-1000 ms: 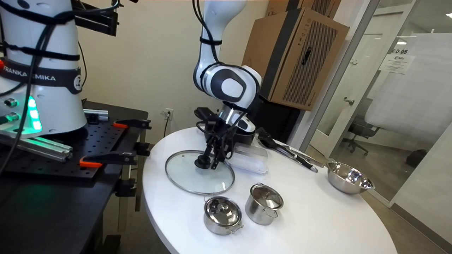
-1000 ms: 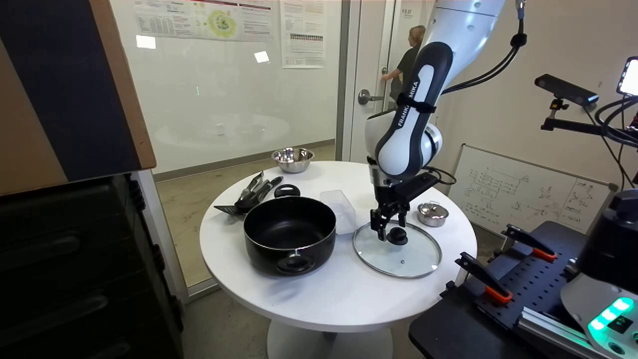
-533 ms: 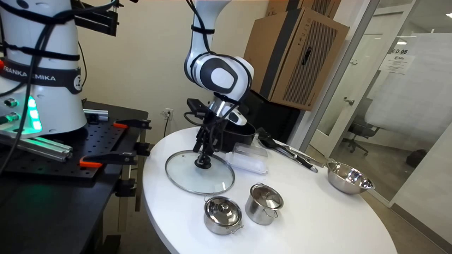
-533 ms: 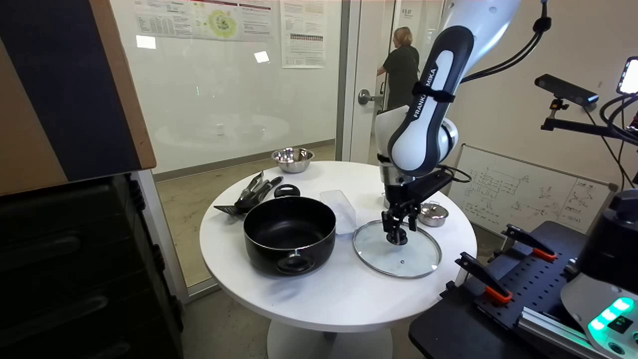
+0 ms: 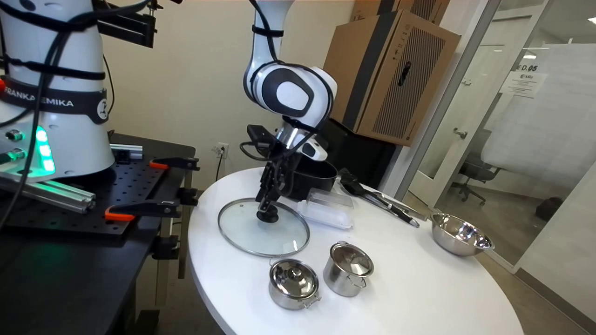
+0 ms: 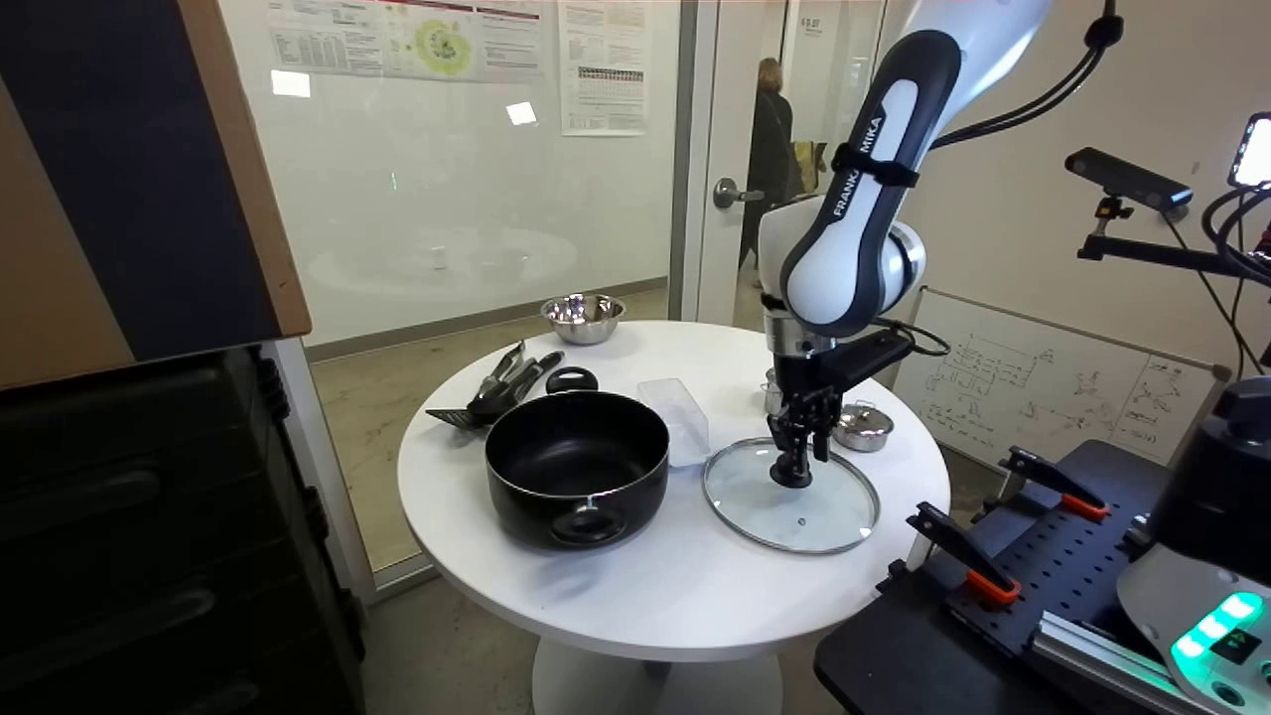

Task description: Put the lid on the black pot then remove the lids from the silver pots.

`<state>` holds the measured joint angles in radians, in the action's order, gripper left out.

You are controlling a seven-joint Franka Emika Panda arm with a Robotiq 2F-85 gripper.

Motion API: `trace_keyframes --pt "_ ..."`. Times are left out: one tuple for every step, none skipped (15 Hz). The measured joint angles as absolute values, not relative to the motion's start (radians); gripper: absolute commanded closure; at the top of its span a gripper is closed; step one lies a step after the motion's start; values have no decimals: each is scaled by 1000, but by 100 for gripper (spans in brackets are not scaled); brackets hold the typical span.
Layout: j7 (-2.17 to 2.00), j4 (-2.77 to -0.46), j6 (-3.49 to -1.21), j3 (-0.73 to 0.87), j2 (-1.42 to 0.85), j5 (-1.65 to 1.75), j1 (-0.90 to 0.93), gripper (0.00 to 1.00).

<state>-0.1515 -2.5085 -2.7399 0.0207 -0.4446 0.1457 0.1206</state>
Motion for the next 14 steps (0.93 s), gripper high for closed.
trace_keyframes --pt "-152 -2509 -2740 21 -444 146 121 12" --pt "-152 -2509 -2740 21 -444 146 121 4" --pt "-152 -2508 -2740 21 -444 146 121 1" --pt "-152 -2508 -2740 21 -444 146 121 0" --pt "-152 -2507 -2740 21 -444 146 121 0" --pt "-152 -2505 -2740 21 -444 146 121 0" --pt "-152 -2504 -2740 21 -445 146 121 0" --pt "-152 -2502 -2740 22 -446 146 122 0" --pt "-152 -2500 -2740 22 -448 146 122 0" --pt "-152 -2497 -2740 23 -451 146 122 0" --pt "-152 -2495 -2740 24 -453 146 123 0" --pt "-153 -2493 -2740 26 -456 146 124 0" --pt "-154 -2490 -2740 29 -460 146 125 0" --pt "-154 -2486 -2740 31 -466 146 127 0"
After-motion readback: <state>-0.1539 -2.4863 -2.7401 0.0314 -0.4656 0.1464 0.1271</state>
